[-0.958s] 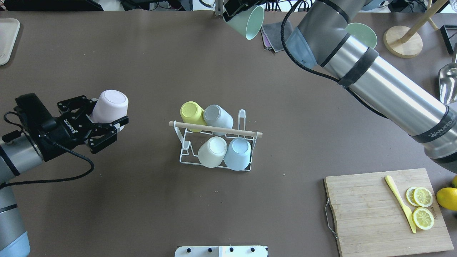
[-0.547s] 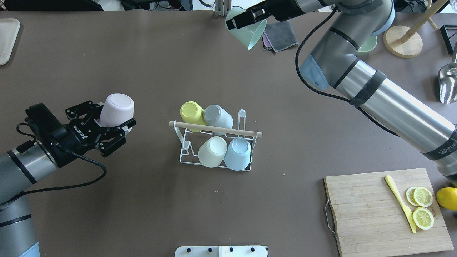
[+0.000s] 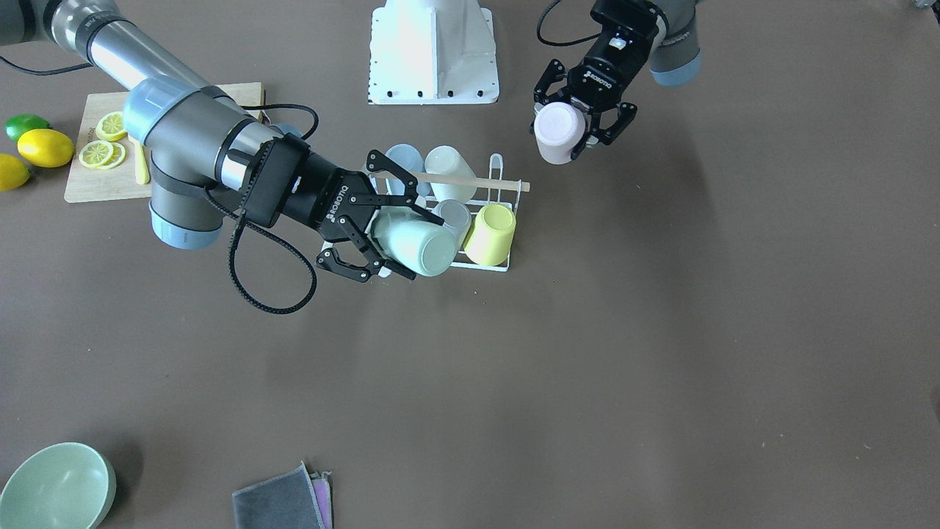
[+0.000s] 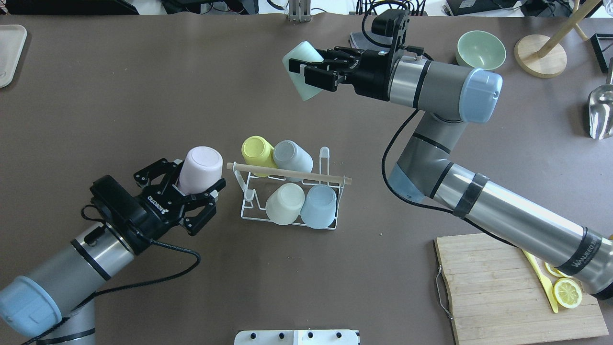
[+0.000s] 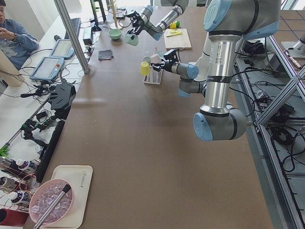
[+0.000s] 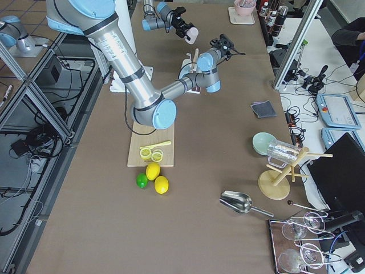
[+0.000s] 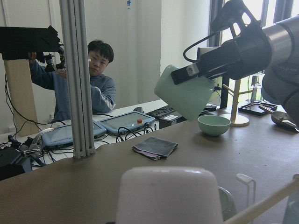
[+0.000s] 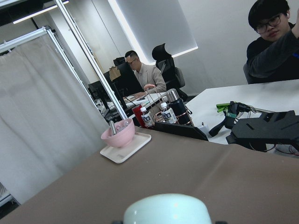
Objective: Place cup on cup holder
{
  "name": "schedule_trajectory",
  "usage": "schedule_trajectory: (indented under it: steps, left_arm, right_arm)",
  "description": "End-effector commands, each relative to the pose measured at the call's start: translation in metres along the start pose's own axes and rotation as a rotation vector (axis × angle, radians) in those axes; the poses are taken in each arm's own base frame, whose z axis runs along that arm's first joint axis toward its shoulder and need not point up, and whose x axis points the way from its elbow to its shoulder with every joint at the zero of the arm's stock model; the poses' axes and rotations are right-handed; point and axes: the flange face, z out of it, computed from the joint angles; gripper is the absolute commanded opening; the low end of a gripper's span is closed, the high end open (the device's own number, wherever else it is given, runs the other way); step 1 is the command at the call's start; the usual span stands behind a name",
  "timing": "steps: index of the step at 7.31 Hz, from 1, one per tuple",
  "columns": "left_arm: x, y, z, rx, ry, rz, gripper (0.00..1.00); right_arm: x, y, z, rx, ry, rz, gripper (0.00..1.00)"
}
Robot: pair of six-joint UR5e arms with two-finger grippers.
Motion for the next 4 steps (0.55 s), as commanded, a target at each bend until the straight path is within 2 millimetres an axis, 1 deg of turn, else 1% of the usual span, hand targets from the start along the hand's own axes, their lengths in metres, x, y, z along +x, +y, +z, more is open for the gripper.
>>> schedule_trajectory:
  steps: [1, 2, 3, 4]
  left_arm:
    - [0.048, 0.005, 0.005, 0.019, -0.002, -0.036, 0.08]
    - [0.051, 0.004, 0.007, 0.025, -0.007, -0.04, 0.08]
    - [0.052, 0.006, 0.01, 0.027, -0.006, -0.044, 0.08]
    - [0.057, 0.015, 0.018, 0.032, -0.004, -0.049, 0.08]
  right_arm:
    - [0.0, 0.046, -0.007, 0.145, -0.126, 0.04, 0.0]
    - [-0.006, 0.064, -0.009, 0.19, -0.156, 0.055, 0.0]
    - [-0.005, 0.064, -0.015, 0.257, -0.199, 0.053, 0.0]
    - [-0.002, 0.066, -0.02, 0.281, -0.211, 0.055, 0.0]
